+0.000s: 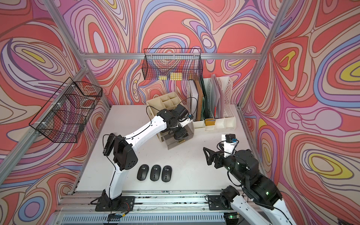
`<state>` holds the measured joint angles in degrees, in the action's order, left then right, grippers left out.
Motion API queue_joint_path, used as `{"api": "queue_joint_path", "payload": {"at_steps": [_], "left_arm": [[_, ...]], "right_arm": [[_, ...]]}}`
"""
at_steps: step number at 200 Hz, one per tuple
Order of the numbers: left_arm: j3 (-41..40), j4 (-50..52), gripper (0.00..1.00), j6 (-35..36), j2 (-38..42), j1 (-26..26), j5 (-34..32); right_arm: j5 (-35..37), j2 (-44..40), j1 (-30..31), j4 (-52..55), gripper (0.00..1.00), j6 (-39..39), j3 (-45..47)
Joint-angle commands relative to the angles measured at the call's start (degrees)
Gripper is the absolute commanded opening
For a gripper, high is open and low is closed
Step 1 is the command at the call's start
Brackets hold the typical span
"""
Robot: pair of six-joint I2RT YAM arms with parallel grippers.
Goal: Take the mice out of the drawer
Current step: Pick up the mouse from the drawer.
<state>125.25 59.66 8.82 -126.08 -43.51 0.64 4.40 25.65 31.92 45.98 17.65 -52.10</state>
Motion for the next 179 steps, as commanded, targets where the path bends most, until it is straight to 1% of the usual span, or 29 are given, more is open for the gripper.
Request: {"api": "queue_joint_path", "payload": {"at_steps": [1, 47, 77, 93, 129, 147, 179], "left_arm": [[1.20, 1.28, 0.70, 1.27, -2.39, 0.83, 2.06], [1.22, 0.66, 0.71, 1.61, -3.80, 1.01, 4.68], [1.66, 0.93, 0.71, 1.30, -4.83, 1.04, 4.13], [1.83, 0.64, 0.71, 0.47, -5.18, 0.99, 2.95], [3.81, 1.13, 0.67, -2.78, -6.82, 1.21, -1.78], [4.94, 1.29, 0.65, -4.61, -7.60, 1.37, -2.46], [4.92, -0.62, 0.63, -7.96, -6.60, 1.49, -3.28]], "right_arm": [[-0.25, -0.10, 0.14, 0.43, 0.98, -0.18, 0.59], [-0.19, 0.43, 0.16, 0.44, 0.98, -0.28, 0.46], [-0.01, 0.45, 0.20, 0.43, 0.98, -0.25, 0.45], [-0.03, 0.60, 0.16, 0.43, 0.98, -0.25, 0.50], [-0.01, 0.98, 0.11, 0.38, 0.98, -0.27, 0.47], [0.08, 0.98, 0.11, 0.35, 0.98, -0.26, 0.39], [0.25, 0.88, 0.18, 0.43, 0.98, -0.17, 0.37]]}}
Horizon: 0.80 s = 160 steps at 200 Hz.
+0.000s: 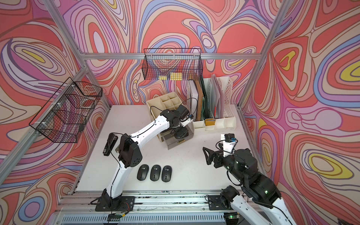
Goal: Take the mice out of the drawer
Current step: Pick up the mouse from the drawer.
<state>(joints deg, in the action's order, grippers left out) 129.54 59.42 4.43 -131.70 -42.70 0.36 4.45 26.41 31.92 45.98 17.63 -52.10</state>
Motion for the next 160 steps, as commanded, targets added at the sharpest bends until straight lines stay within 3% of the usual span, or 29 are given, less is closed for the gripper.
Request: {"api": "queue_joint_path", "payload": {"at_steps": [1, 21, 48, 64, 160], "left_arm": [[0.68, -0.46, 0.63, -3.64, -0.96, 0.69, -3.00], [1.07, -0.97, 0.64, -4.75, -0.02, 0.77, -2.69], [0.77, -1.18, 0.74, -2.08, 1.47, 0.77, 2.84], [-0.17, -1.76, 0.77, -0.66, 2.10, 0.75, 2.71], [0.11, -0.35, 0.75, 2.22, -2.74, 0.77, 0.63]], "right_arm": [[0.21, 0.12, 0.17, 0.43, 0.98, -0.14, 0.39], [0.21, 0.13, 0.14, 0.43, 0.98, -0.14, 0.38], [0.19, 0.07, 0.15, 0.46, 0.98, -0.14, 0.47], [0.03, 0.00, 0.14, 0.52, 0.98, -0.22, 0.50], [0.03, -0.05, 0.16, 0.70, 0.98, 0.19, 0.37]]}}
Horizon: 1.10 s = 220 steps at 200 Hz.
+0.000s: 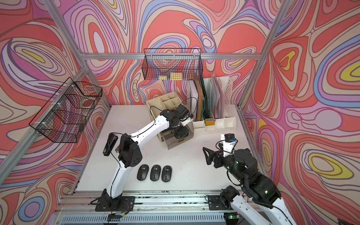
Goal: Take the mice out of the drawer
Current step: Pick up the mouse from the drawer.
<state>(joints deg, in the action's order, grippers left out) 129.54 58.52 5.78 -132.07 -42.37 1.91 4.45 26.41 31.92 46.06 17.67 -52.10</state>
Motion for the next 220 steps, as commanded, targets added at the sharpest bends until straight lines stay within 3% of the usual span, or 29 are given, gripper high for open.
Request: {"api": "queue_joint_path", "payload": {"at_steps": [1, 97, 169, 192, 220], "left_arm": [[0.11, 0.54, 0.75, 0.88, -2.38, 0.45, -0.93], [0.87, -0.16, 0.75, -4.64, -3.68, 0.58, -6.89], [-0.02, -1.98, 0.75, -5.22, -0.06, 0.71, -1.32], [-0.10, -1.85, 0.67, -3.88, 0.17, 0.71, -0.83], [-0.03, -1.13, 0.66, -2.71, -0.34, 0.71, -1.77]], "right_arm": [[-0.01, -0.05, 0.16, 0.65, 0.98, 0.12, 0.39], [0.46, -0.06, 0.09, 0.62, 0.98, 0.20, 0.46], [0.43, 0.48, 0.14, 0.64, 0.98, 0.35, 0.37], [0.42, 0.56, 0.18, 0.61, 0.98, 0.33, 0.37], [0.35, 0.91, 0.12, 0.65, 0.98, 0.25, 0.39]]}}
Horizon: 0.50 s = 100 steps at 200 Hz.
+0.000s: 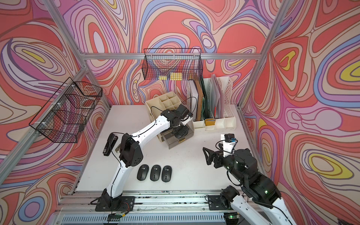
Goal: Take the mice out of the drawer
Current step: Pick up the mouse from the drawer.
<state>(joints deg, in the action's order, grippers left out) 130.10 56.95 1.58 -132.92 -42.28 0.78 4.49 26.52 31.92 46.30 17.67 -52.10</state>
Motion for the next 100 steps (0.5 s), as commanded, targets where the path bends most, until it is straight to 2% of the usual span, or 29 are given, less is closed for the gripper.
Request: {"api": "queue_joint_path", "payload": {"at_steps": [1, 45, 100], "left_arm": [[-0.58, 0.44, 0.66, 1.49, 0.49, 0.62, -0.66], [-0.34, 0.35, 0.73, 1.40, 0.96, 0.62, -1.22], [-0.55, 1.08, 0.79, 3.07, 3.03, 0.69, 1.27]], "right_arm": [[0.32, 0.81, 0.14, 0.39, 0.98, 0.21, 0.41], [0.38, 1.16, 0.13, 0.54, 0.98, 0.22, 0.33], [0.14, 1.53, 0.11, 0.52, 0.98, 0.16, 0.28]]}}
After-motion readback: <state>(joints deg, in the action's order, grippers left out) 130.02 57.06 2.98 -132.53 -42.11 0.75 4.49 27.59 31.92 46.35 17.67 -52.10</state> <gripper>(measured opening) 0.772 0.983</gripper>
